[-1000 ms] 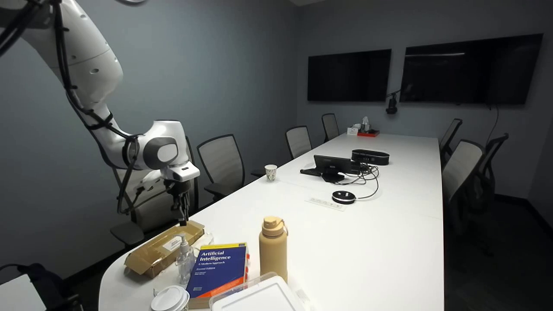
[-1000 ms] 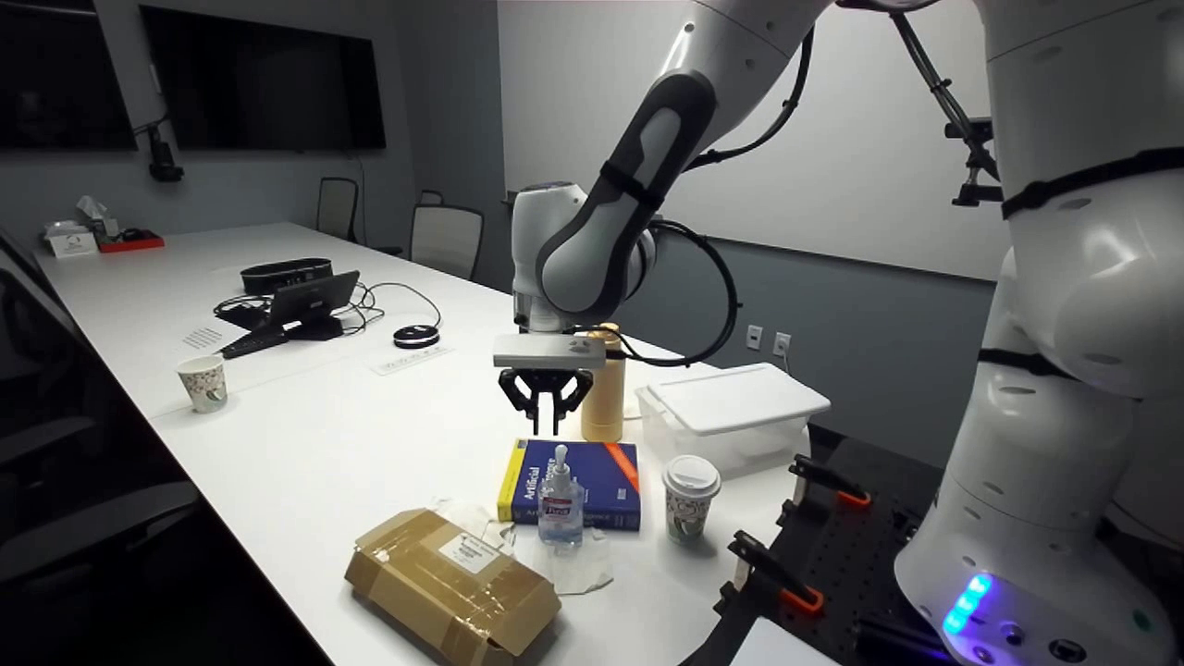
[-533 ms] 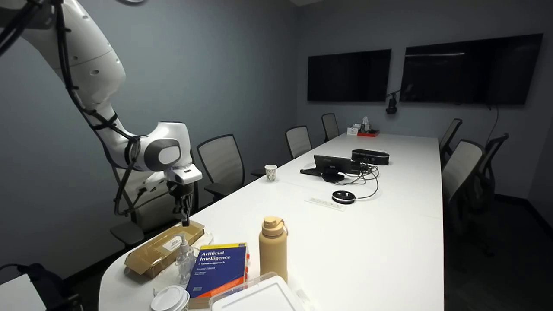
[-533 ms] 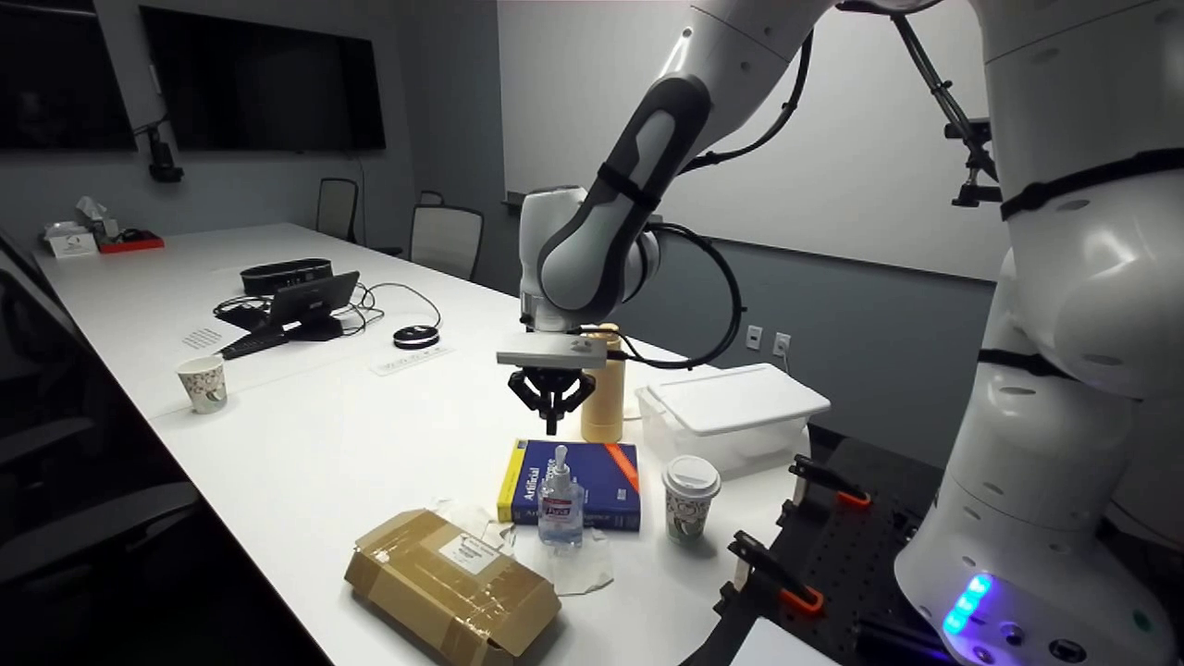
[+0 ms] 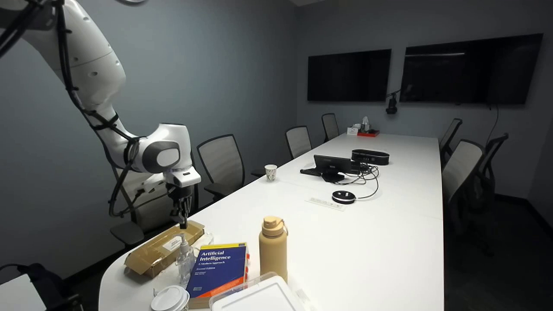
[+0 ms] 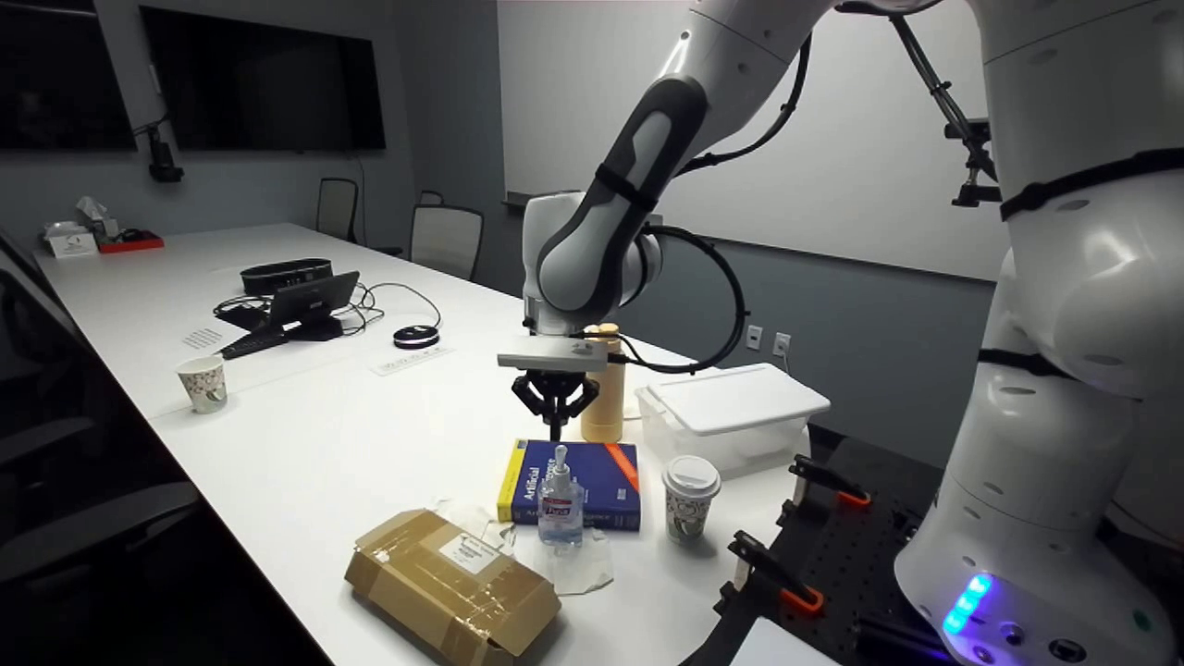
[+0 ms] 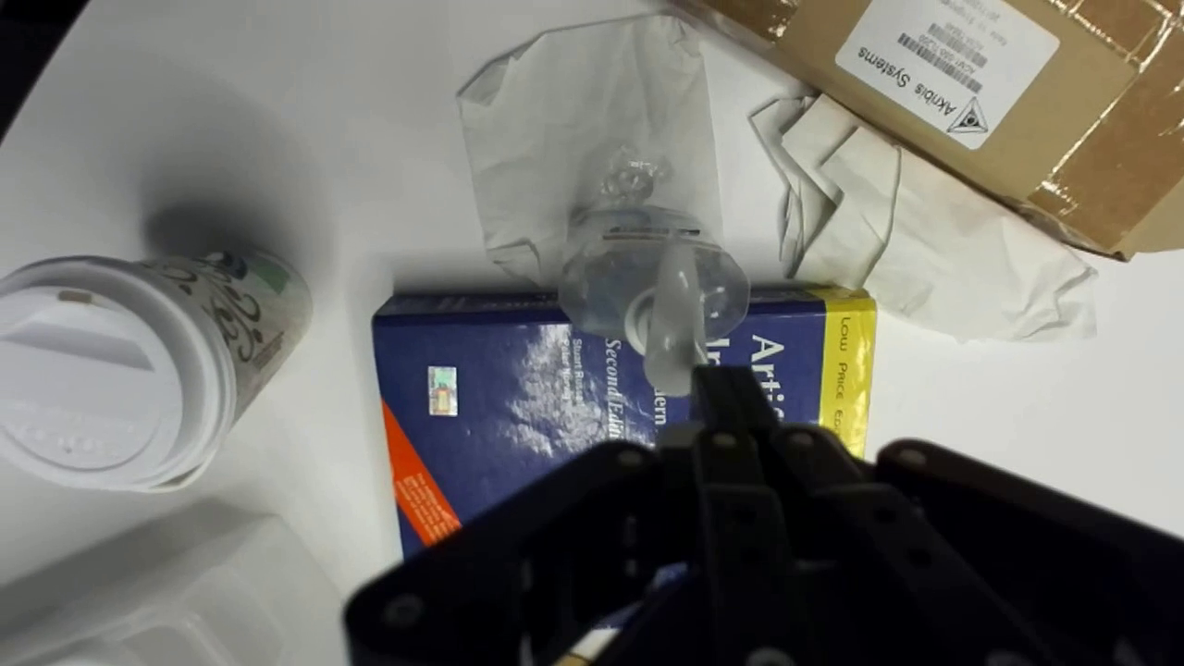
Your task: Push the pump of the clear bottle and move forward
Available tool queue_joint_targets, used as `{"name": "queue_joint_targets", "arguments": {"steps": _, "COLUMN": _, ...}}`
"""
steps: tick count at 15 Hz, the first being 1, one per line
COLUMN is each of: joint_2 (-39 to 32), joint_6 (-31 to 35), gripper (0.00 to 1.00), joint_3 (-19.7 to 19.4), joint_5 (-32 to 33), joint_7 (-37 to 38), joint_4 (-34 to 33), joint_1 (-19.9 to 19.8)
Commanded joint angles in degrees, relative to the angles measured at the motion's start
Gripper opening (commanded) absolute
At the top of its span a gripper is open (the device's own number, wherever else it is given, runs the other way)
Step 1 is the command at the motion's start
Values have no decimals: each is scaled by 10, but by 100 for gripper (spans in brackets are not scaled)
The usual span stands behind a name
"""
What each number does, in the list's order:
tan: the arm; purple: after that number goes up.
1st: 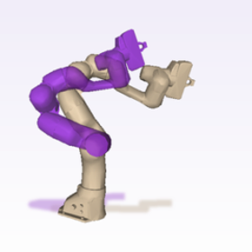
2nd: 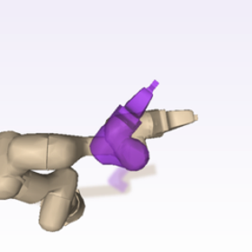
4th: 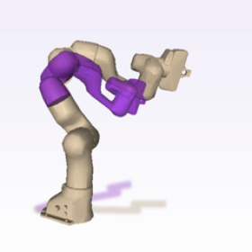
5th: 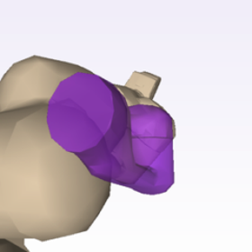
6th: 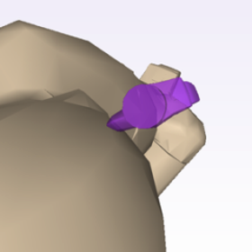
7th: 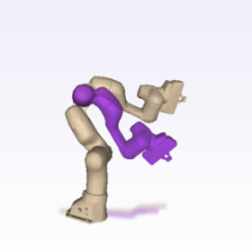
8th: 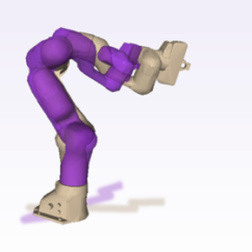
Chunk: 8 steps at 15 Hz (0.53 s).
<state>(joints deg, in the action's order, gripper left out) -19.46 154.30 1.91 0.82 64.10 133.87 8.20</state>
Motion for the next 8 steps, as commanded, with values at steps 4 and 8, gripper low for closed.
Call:
{"name": "queue_joint_targets", "arguments": {"steps": 4, "joint_2": 1, "joint_6": -7, "gripper": 0, "joint_3": -12, "joint_5": -12, "joint_7": -3, "joint_4": 14, "joint_1": 16}}
{"name": "queue_joint_targets", "arguments": {"steps": 8, "joint_2": -3, "joint_6": 4, "gripper": 0, "joint_3": -14, "joint_5": -11, "joint_7": 1, "joint_4": 14, "joint_1": 19}}
